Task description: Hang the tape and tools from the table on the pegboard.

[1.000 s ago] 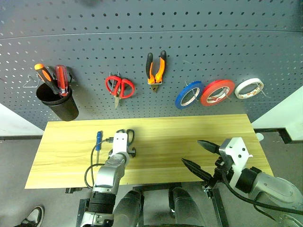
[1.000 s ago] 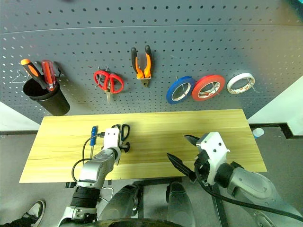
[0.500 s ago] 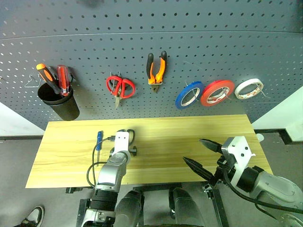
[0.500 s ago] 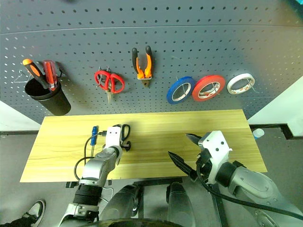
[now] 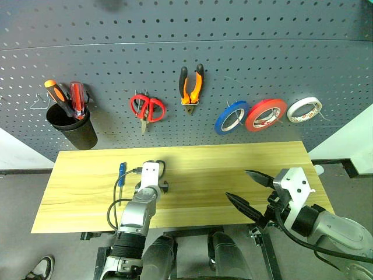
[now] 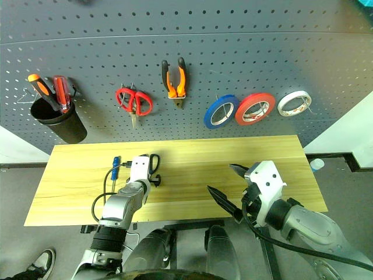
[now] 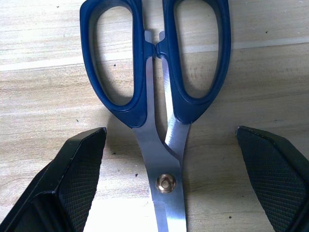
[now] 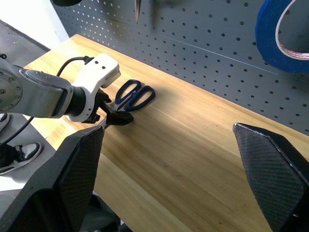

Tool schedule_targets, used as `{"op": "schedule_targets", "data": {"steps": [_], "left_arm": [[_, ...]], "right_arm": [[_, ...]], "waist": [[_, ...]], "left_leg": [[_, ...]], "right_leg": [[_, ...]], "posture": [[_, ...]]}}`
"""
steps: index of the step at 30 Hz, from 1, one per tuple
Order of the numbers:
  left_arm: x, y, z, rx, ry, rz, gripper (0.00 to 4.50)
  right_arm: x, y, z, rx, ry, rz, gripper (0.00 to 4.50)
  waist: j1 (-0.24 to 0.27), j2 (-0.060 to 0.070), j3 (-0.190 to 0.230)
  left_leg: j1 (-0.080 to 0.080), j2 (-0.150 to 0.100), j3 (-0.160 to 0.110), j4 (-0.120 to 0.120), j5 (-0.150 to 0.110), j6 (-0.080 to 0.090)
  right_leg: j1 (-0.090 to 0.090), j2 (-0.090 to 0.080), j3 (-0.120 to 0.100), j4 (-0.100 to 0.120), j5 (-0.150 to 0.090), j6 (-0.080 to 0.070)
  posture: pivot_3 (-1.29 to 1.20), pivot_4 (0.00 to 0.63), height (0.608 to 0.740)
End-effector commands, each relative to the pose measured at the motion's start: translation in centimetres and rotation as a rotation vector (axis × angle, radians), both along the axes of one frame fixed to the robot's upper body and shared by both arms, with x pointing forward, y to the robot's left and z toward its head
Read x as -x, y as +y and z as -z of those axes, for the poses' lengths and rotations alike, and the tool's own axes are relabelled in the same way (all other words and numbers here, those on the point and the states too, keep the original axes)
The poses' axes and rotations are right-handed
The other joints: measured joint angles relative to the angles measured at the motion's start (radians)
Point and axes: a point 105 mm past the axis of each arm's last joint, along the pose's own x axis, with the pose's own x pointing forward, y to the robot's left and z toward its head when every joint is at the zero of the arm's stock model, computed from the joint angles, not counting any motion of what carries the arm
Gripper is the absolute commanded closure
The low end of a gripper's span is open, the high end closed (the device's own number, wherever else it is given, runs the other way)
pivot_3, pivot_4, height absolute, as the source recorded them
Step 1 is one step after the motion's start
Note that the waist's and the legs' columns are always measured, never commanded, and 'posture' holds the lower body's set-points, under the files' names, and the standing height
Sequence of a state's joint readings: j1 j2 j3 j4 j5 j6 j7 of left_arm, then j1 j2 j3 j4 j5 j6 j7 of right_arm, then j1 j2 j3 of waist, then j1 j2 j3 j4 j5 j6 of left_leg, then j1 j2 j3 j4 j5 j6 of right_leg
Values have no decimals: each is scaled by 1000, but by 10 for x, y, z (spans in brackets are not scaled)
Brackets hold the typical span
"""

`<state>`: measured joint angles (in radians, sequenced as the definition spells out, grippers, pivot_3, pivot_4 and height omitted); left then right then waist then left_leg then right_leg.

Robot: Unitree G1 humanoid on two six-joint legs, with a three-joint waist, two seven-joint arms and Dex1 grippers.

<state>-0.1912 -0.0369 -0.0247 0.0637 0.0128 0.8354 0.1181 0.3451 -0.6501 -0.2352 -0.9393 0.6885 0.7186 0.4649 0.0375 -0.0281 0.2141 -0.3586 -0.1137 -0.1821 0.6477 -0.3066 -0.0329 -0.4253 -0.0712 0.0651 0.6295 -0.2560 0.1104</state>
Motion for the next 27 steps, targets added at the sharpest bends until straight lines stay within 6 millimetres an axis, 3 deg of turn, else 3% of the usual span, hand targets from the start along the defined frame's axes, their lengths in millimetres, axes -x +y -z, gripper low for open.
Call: {"op": "schedule_targets", "data": {"steps": [1,2,6,13,15,27], "left_arm": [[15,3,17,-16,89,-8,0],[16,3,18,-16,94,-4,0],[19,1,18,-4,109,9,890],[19,0,18,-7,110,14,3314],[19,0,18,-7,111,13,3802],[15,-8,13,4,77,80,3809]], "right_arm": [[2,4,-11,16,-59,-18,19],[2,3,-11,17,-60,-18,19],[1,3,-10,21,-61,-13,0],[1,4,-9,19,-62,-10,0],[1,4,-9,20,-62,-9,0],[-2,4,-7,23,-62,-5,0]], "waist": [[0,0,0],[0,0,0],[0,0,0],[0,0,0],[1,1,0],[1,1,1]], "left_leg": [[0,0,0,0,0,0],[0,0,0,0,0,0],[0,0,0,0,0,0],[0,0,0,0,0,0],[0,0,0,0,0,0],[0,0,0,0,0,0]], "right_leg": [[0,0,0,0,0,0],[0,0,0,0,0,0],[0,0,0,0,0,0],[0,0,0,0,0,0],[0,0,0,0,0,0],[0,0,0,0,-1,2]], "posture": [[-70,246,739],[-70,246,739],[-69,244,739],[-69,243,739],[-67,244,739],[-62,243,739]]}}
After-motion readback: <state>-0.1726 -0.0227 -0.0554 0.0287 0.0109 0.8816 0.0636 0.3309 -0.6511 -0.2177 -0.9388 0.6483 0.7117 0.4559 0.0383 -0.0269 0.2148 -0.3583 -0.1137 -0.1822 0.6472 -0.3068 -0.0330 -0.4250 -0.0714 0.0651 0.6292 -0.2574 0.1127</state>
